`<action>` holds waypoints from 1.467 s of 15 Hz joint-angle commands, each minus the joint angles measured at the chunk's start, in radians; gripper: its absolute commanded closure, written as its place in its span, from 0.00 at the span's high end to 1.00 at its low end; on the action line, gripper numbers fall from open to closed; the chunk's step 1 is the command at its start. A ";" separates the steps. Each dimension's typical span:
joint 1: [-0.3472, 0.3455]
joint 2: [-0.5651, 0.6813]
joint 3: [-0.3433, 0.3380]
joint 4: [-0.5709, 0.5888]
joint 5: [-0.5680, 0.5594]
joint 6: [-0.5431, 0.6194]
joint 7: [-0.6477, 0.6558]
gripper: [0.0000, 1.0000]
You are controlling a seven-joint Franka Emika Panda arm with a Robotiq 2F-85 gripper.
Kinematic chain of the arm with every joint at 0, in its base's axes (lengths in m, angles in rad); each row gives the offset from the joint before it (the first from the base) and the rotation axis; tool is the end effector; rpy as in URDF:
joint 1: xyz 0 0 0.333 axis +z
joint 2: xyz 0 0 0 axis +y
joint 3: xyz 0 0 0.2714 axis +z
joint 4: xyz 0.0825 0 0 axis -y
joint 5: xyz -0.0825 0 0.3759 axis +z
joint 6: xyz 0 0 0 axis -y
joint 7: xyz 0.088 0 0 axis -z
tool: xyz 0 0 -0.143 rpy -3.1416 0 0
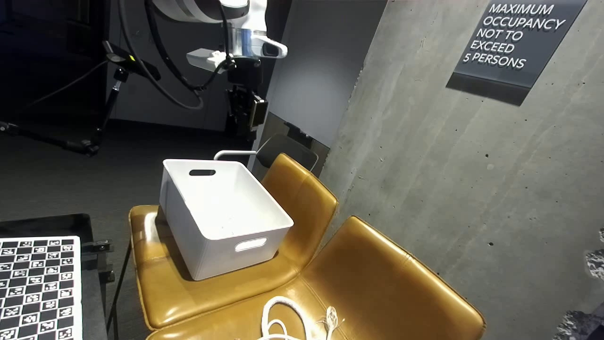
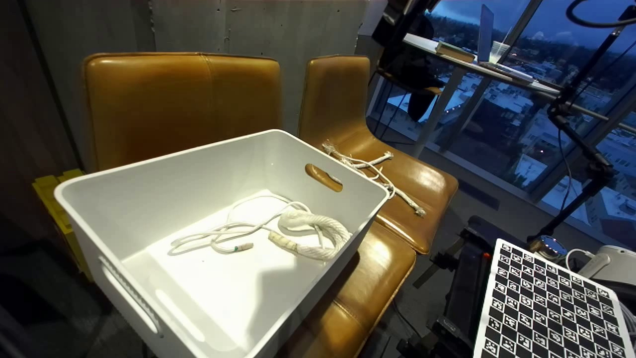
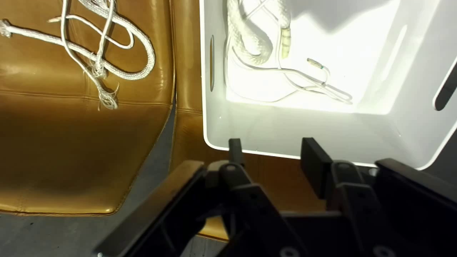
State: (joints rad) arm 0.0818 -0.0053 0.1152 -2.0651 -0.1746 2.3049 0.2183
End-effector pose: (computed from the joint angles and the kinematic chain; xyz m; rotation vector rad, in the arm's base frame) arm 0.5626 0.1040 0.3843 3.0215 0.1208 0.4090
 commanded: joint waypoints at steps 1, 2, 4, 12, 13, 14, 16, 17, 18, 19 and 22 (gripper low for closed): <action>-0.026 -0.016 -0.041 -0.017 0.011 0.021 -0.059 0.78; -0.036 -0.013 -0.055 -0.019 0.012 0.023 -0.075 0.86; -0.066 -0.009 -0.089 -0.032 0.020 0.034 -0.125 0.99; -0.203 0.117 -0.222 -0.021 0.140 0.117 -0.383 1.00; -0.218 0.142 -0.229 -0.006 0.177 0.122 -0.413 1.00; -0.232 0.170 -0.232 0.010 0.212 0.129 -0.440 1.00; -0.256 0.226 -0.227 0.043 0.270 0.138 -0.475 1.00; -0.264 0.257 -0.220 0.062 0.293 0.138 -0.482 1.00; -0.269 0.282 -0.215 0.078 0.308 0.134 -0.485 1.00; -0.270 0.310 -0.208 0.092 0.320 0.135 -0.483 1.00; -0.269 0.387 -0.191 0.126 0.327 0.139 -0.470 1.00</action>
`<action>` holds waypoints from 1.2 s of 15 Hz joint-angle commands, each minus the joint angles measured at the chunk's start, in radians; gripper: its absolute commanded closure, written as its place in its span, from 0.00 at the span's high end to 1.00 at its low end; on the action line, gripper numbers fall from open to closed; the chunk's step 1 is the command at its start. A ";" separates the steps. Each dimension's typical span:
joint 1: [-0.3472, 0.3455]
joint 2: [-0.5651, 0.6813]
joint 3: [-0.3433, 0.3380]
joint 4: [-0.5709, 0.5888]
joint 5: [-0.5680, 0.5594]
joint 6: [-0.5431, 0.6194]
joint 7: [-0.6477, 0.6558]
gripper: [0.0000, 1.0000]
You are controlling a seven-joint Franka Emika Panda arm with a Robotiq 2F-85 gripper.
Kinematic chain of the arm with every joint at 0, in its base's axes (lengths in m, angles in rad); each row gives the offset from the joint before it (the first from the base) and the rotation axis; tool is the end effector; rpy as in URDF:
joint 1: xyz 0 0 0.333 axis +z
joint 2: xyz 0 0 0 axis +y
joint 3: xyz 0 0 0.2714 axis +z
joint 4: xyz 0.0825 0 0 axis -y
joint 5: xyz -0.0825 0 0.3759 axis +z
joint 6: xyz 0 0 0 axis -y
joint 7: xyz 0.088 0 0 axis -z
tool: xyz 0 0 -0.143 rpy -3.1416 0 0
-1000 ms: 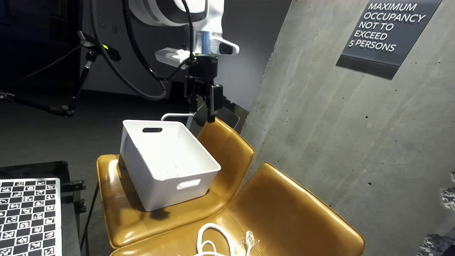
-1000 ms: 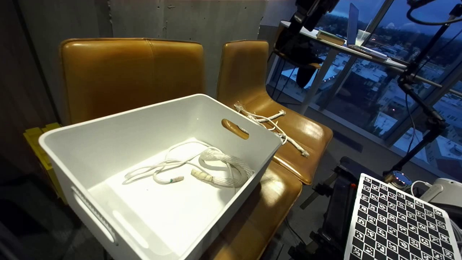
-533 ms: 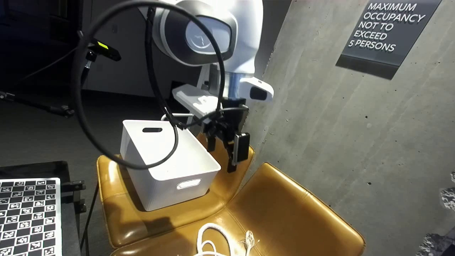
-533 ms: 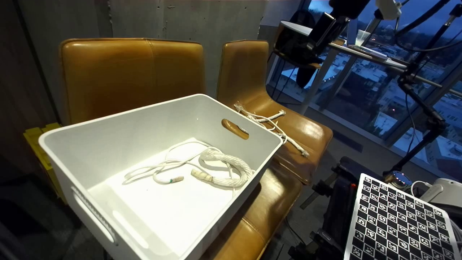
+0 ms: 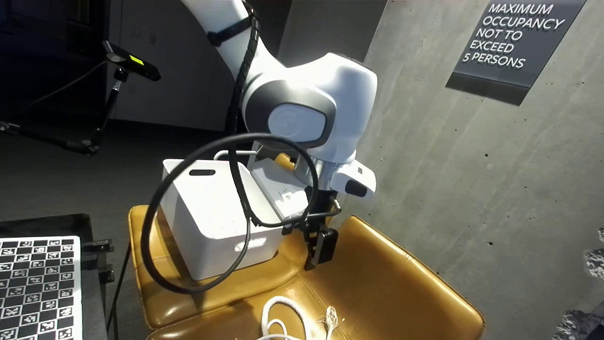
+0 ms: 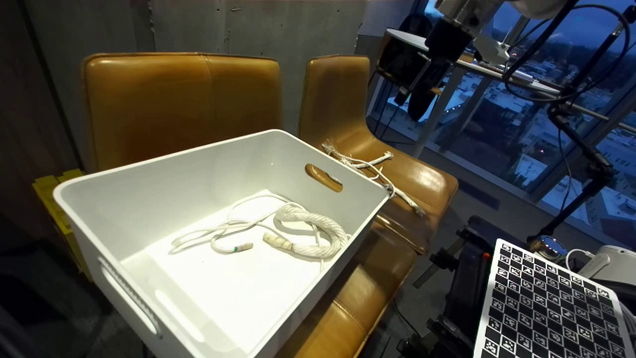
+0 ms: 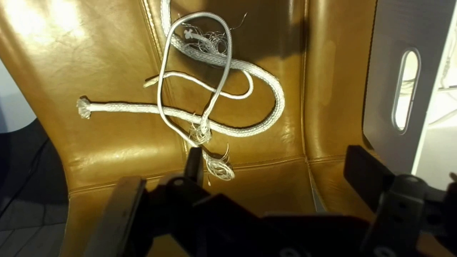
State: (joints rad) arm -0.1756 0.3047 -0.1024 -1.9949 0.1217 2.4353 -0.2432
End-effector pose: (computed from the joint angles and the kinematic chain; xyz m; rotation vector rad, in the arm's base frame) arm 0.5801 -0.1620 0.2496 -3.1105 0.1793 -0.2304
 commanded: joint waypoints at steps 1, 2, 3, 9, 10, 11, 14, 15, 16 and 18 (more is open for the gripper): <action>-0.012 0.101 0.033 0.069 0.028 0.005 -0.005 1.00; -0.012 0.124 0.039 0.084 0.025 0.000 -0.001 1.00; -0.013 0.146 0.043 0.098 0.022 -0.002 0.003 1.00; -0.008 0.254 0.057 0.148 0.001 0.011 0.023 1.00; -0.007 0.268 0.058 0.154 -0.002 0.012 0.027 1.00; -0.007 0.282 0.059 0.160 -0.002 0.012 0.028 1.00; -0.002 0.324 0.059 0.173 -0.012 0.026 0.034 1.00; 0.001 0.343 0.058 0.181 -0.016 0.038 0.038 1.00; 0.003 0.361 0.058 0.190 -0.019 0.050 0.040 1.00; 0.008 0.408 0.055 0.226 -0.029 0.068 0.047 1.00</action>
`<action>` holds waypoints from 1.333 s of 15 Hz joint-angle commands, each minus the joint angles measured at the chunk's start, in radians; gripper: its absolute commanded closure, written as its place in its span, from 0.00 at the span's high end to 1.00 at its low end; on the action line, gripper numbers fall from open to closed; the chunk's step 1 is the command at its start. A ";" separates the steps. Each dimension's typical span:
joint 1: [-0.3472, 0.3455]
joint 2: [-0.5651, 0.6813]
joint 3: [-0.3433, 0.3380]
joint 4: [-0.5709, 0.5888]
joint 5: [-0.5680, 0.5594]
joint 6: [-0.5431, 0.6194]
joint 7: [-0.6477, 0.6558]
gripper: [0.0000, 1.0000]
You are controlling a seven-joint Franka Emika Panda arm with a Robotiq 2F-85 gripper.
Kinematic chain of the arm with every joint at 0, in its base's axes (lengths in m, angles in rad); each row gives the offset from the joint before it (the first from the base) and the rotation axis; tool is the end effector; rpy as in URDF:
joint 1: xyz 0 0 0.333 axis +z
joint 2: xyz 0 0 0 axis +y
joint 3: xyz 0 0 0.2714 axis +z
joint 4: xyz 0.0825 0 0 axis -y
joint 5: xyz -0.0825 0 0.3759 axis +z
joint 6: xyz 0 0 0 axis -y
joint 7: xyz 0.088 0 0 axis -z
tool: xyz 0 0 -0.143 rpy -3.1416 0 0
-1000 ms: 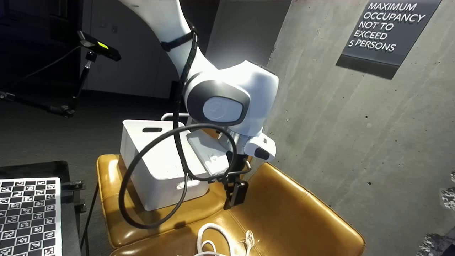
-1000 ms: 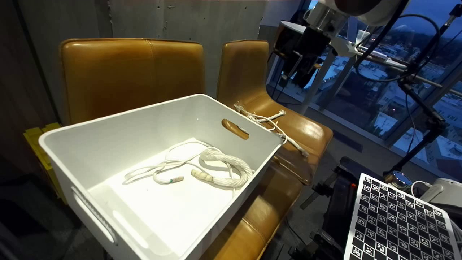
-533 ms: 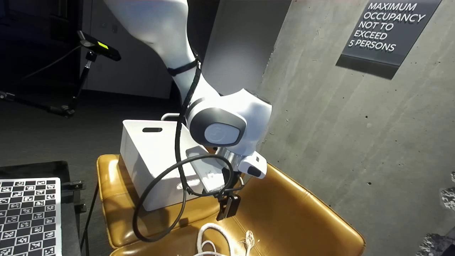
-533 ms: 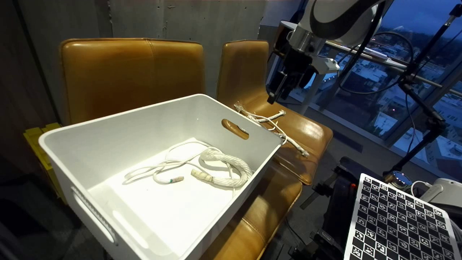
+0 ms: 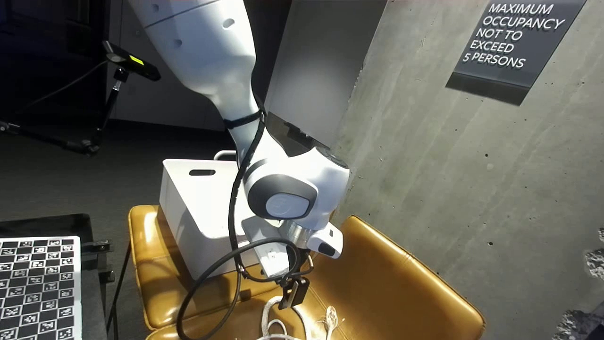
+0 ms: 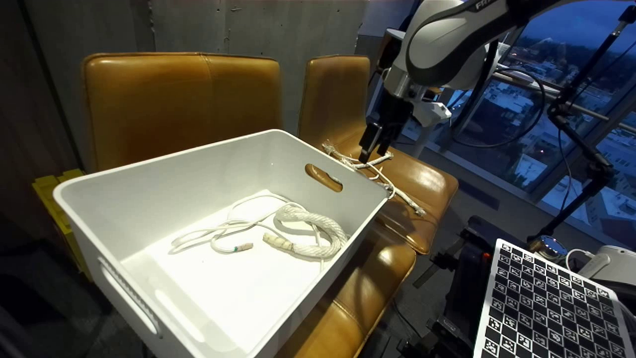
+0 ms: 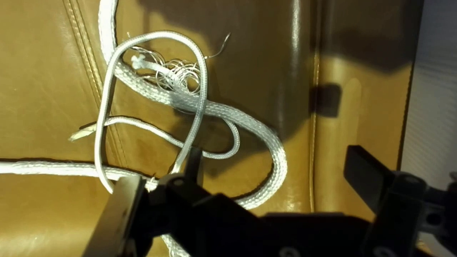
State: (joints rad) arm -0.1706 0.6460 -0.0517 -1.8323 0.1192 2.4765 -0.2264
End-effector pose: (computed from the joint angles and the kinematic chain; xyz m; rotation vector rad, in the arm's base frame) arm 0.5990 -0.1336 0.1120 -3.0978 0.1230 -0.0148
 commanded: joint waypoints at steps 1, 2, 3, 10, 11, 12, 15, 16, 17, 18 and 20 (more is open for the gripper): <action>0.004 0.091 0.005 0.088 -0.030 0.030 0.033 1.00; 0.006 0.112 0.006 0.110 -0.033 0.033 0.037 1.00; 0.008 0.132 0.006 0.133 -0.037 0.031 0.041 1.00; 0.051 0.296 0.007 0.317 -0.063 0.015 0.089 1.00; 0.057 0.319 0.006 0.338 -0.068 0.013 0.096 1.00; 0.059 0.337 0.005 0.354 -0.073 0.013 0.101 1.00; 0.062 0.384 -0.001 0.386 -0.088 0.015 0.110 0.66; 0.061 0.394 -0.003 0.391 -0.091 0.016 0.111 0.56; 0.059 0.394 -0.005 0.388 -0.092 0.017 0.112 0.49; 0.058 0.385 -0.006 0.380 -0.092 0.010 0.111 0.45; 0.054 0.362 -0.011 0.347 -0.095 0.016 0.106 0.34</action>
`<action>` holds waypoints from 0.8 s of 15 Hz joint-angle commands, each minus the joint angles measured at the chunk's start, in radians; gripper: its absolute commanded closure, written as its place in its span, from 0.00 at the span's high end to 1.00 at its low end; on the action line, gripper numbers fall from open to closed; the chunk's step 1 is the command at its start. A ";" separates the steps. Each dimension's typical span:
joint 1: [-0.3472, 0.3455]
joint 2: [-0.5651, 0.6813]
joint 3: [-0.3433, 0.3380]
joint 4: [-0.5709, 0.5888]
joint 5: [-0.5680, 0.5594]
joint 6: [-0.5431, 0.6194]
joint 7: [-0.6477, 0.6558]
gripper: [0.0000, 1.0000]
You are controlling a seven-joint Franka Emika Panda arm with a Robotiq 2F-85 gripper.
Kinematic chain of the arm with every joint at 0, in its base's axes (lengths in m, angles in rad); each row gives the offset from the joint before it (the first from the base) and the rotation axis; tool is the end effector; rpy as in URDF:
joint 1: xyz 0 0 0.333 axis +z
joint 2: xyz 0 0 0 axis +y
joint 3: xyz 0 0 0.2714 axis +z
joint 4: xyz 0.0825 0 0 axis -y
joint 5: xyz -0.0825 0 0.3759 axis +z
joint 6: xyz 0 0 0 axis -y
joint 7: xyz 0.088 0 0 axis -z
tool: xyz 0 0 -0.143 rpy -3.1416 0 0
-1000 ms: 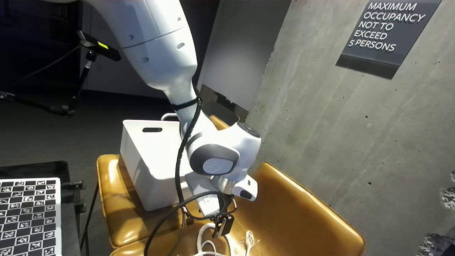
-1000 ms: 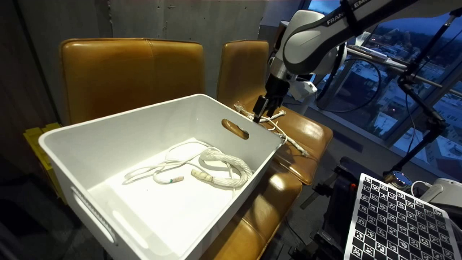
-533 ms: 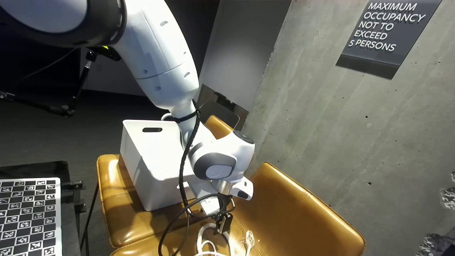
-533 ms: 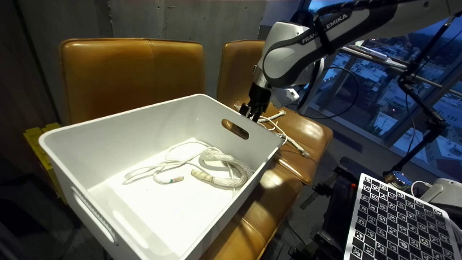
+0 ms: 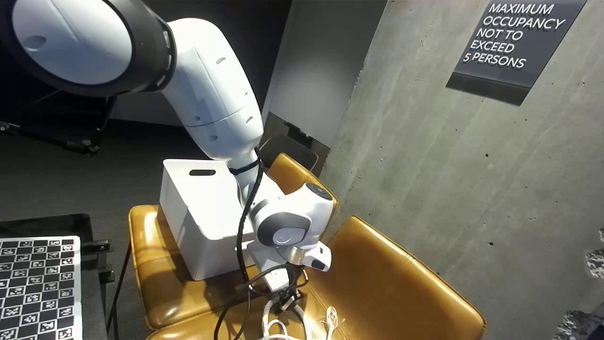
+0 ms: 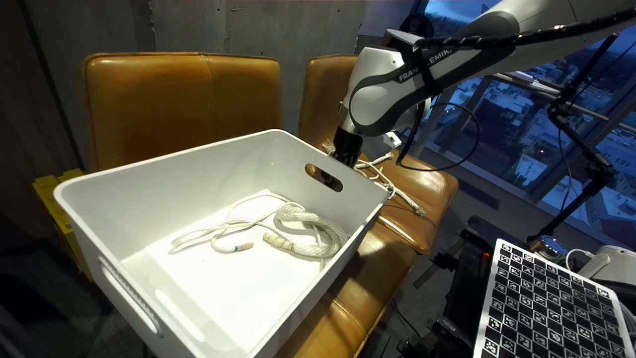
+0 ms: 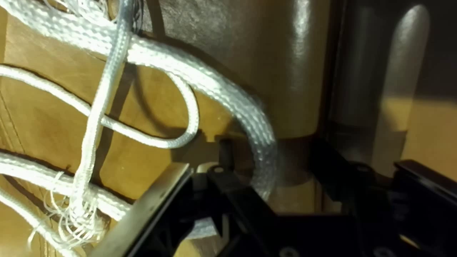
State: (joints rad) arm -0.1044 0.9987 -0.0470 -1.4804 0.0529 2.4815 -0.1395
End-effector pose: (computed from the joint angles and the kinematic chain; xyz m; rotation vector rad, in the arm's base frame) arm 0.6506 -0.0964 0.0227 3.1337 -0.0502 0.0043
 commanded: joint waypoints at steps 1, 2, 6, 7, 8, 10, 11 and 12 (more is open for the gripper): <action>-0.017 -0.002 -0.017 -0.021 -0.028 0.010 0.018 0.27; -0.022 -0.010 -0.019 -0.036 -0.026 0.016 0.017 0.21; -0.051 -0.060 -0.021 -0.096 -0.007 0.026 0.013 0.08; -0.058 -0.074 -0.022 -0.109 -0.001 0.026 0.011 0.02; -0.065 -0.089 -0.021 -0.123 0.006 0.028 0.009 0.00; -0.080 -0.126 -0.028 -0.158 0.009 0.021 0.006 0.02; -0.091 -0.148 -0.042 -0.180 0.006 0.021 0.005 0.03; -0.100 -0.181 -0.050 -0.211 0.003 0.019 0.005 0.03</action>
State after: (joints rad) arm -0.1646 0.9152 -0.0823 -1.5865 0.0739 2.4911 -0.1259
